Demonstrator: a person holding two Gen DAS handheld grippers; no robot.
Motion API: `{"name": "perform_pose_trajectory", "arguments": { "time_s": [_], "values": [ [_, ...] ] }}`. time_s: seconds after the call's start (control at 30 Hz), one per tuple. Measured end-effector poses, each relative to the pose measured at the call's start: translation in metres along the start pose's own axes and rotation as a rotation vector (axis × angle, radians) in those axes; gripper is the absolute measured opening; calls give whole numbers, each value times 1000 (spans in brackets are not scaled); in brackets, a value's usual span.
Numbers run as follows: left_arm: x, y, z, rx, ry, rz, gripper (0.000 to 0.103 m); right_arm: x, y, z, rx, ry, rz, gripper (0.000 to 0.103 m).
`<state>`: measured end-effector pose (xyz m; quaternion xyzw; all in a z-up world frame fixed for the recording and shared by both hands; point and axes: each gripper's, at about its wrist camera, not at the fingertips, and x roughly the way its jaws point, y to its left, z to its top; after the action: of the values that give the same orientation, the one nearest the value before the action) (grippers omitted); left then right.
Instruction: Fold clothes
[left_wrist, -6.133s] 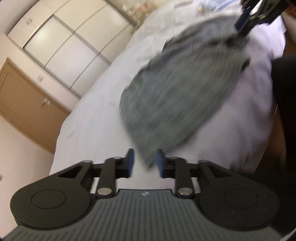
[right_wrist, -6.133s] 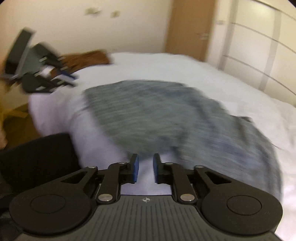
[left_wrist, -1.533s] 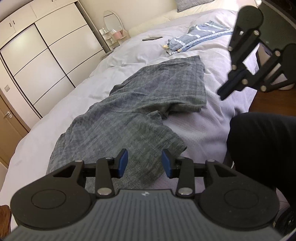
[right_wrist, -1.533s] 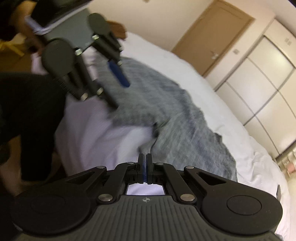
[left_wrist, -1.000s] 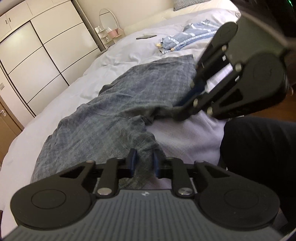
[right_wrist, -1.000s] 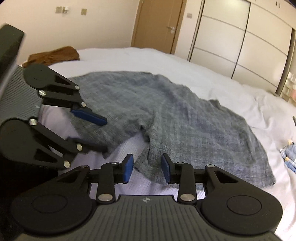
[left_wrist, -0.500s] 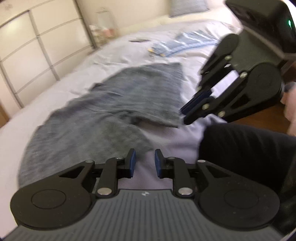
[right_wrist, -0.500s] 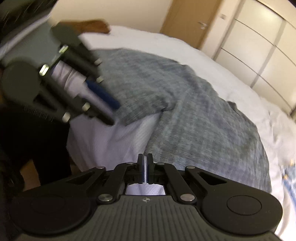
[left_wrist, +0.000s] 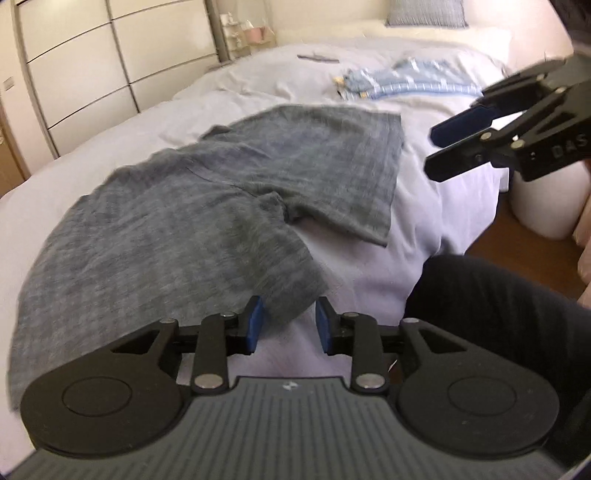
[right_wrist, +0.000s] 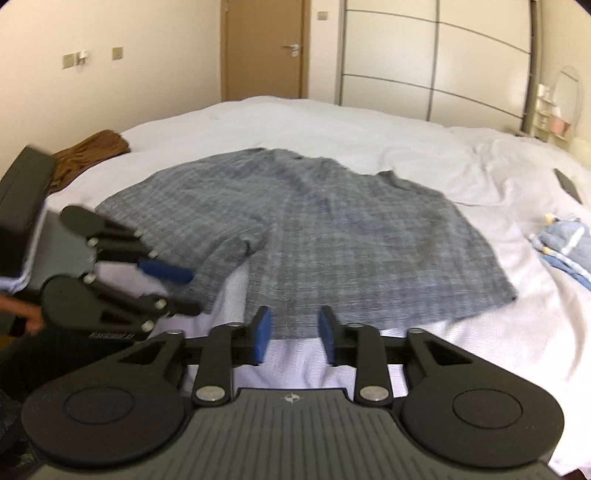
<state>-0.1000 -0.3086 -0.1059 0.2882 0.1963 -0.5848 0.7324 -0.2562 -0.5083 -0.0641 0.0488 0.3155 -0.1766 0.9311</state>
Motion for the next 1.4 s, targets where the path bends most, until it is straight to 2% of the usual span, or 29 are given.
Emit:
{"name": "perform_pose_trajectory", "arguments": {
  "time_s": [0.07,0.13,0.23,0.3,0.37,0.43,0.6,0.8,1.07,1.4],
  "values": [
    [-19,8,-1,-21,-20,41,33,-10,-4,0,20,-12,-37,57],
    [-39,23,2,-61,-32,84,43,-18,-9,6,41,-5,-79,62],
    [-67,45,10,-113,-27,150,50,-29,-18,14,73,4,-142,81],
    [-84,59,15,-154,-21,190,68,-36,-21,21,88,13,-168,85],
    [-96,70,21,-196,-27,222,90,-42,-24,30,113,15,-173,95],
    [-107,78,24,-242,-36,241,102,-48,-26,38,140,20,-168,99],
    [-120,83,26,-323,-33,233,102,-51,-19,52,142,60,-154,100],
    [-117,77,19,-338,-15,216,102,-49,-2,54,123,106,-187,101],
    [-116,73,16,-335,-7,203,102,-44,1,45,129,151,-223,101],
    [-115,76,13,-325,10,212,102,-40,5,44,97,147,-238,101]
  ]
}}
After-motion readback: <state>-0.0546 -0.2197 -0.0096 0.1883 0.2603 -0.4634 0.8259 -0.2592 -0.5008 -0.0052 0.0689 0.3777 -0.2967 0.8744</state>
